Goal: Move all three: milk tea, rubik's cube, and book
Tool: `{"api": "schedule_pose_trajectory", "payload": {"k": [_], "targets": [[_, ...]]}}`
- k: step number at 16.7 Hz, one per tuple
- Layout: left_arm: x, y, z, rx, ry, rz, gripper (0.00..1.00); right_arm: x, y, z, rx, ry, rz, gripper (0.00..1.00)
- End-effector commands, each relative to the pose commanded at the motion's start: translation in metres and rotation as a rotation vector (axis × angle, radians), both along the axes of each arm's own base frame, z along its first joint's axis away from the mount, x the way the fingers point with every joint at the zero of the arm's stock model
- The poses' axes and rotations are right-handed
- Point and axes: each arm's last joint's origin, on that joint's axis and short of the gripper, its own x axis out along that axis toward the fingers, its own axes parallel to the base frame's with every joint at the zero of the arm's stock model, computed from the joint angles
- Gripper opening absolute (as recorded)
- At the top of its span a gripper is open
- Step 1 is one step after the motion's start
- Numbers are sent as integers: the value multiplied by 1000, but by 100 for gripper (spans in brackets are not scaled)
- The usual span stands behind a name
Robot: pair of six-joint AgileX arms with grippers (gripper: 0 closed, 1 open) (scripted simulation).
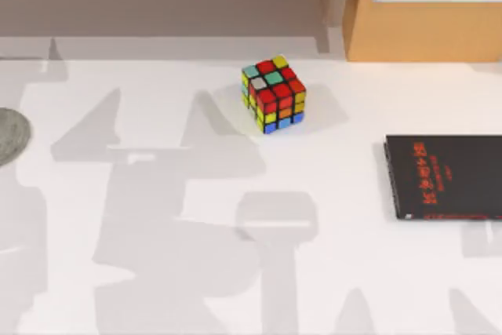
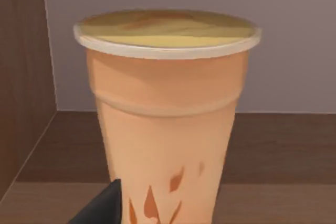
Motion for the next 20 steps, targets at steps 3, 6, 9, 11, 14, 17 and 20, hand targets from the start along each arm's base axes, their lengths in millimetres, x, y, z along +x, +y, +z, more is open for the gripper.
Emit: {"api": "schedule_pose_trajectory", "payload": {"k": [3,6,9,11,14,17,20], "targets": [[30,20,-23,0,2,-1,100,0,0,0,0,0,0,100],[43,29,-34,2,-1,-2,100,0,0,0,0,0,0,100],[43,30,-35,2,-1,-2,100,0,0,0,0,0,0,100],[43,27,-36,0,3,-5,100,0,0,0,0,0,0,100],[52,29,-35,1,1,-3,100,0,0,0,0,0,0,100],[75,30,-35,2,-1,-2,100,0,0,0,0,0,0,100],[101,30,-35,2,-2,-2,100,0,0,0,0,0,0,100]]}}
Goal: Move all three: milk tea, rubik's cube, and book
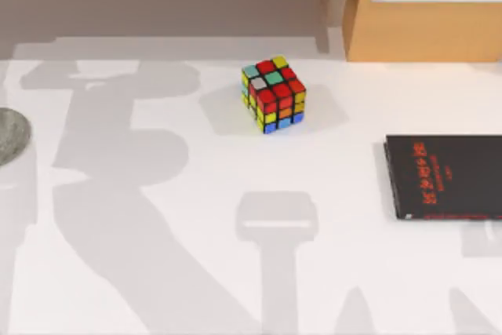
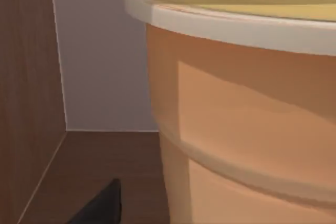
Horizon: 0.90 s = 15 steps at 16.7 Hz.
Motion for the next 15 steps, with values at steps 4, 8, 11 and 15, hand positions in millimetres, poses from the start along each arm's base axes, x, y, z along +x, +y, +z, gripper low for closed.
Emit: {"api": "schedule_pose_trajectory", "payload": {"k": [4,8,11,15], "targets": [[21,-2,0,0,0,0,100,0,0,0,0,0,0,100],[22,-2,0,0,1,0,100,0,0,0,0,0,0,100],[22,-2,0,0,1,0,77,0,0,0,0,0,0,100],[22,-2,0,0,1,0,47,0,0,0,0,0,0,100]]}}
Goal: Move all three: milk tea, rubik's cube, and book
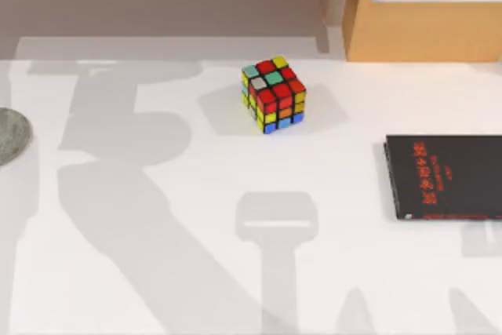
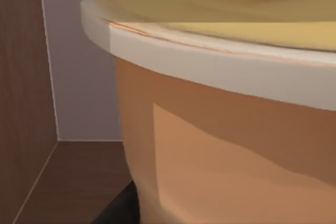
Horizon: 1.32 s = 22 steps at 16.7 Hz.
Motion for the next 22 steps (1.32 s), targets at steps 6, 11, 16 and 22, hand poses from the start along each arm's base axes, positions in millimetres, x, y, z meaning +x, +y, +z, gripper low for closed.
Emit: {"api": "schedule_pose_trajectory", "payload": {"k": [6,11,16,22], "targets": [[0,0,0,0,0,0,2,0,0,0,0,0,0,100],[0,0,0,0,0,0,0,0,0,0,0,0,0,100],[-1,1,1,2,-2,3,0,0,0,0,0,0,0,100],[-43,3,9,2,-2,3,0,0,0,0,0,0,0,100]]}}
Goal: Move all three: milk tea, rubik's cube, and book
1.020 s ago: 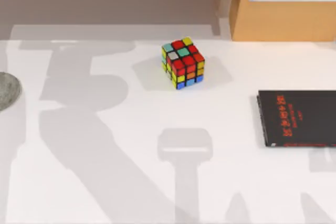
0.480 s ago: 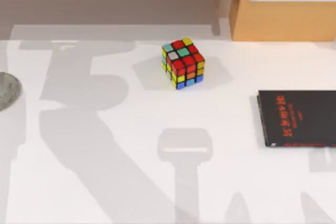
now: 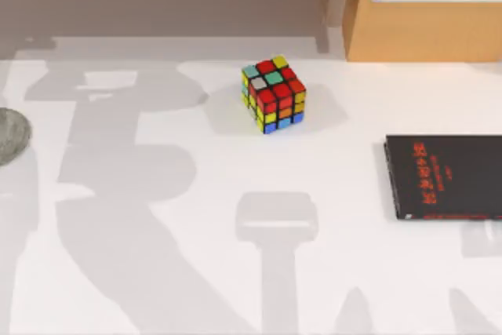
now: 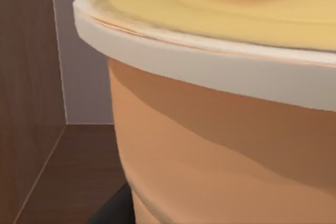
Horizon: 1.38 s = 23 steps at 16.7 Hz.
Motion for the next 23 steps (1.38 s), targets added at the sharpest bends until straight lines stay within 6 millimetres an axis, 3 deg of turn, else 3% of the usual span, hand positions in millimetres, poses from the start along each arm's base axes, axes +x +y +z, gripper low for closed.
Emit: {"api": "schedule_pose_trajectory", "payload": {"k": [4,10,16,18,23], "targets": [[-33,0,1,-1,2,0,0,0,0,0,0,0,0,100],[-36,-2,-1,-2,7,-5,0,0,0,0,0,0,0,100],[-58,-14,-53,-21,37,-19,0,0,0,0,0,0,0,100],[-67,-15,-61,0,2,-4,0,0,0,0,0,0,0,100],[-110,-27,-100,9,-4,14,0,0,0,0,0,0,0,100]]}}
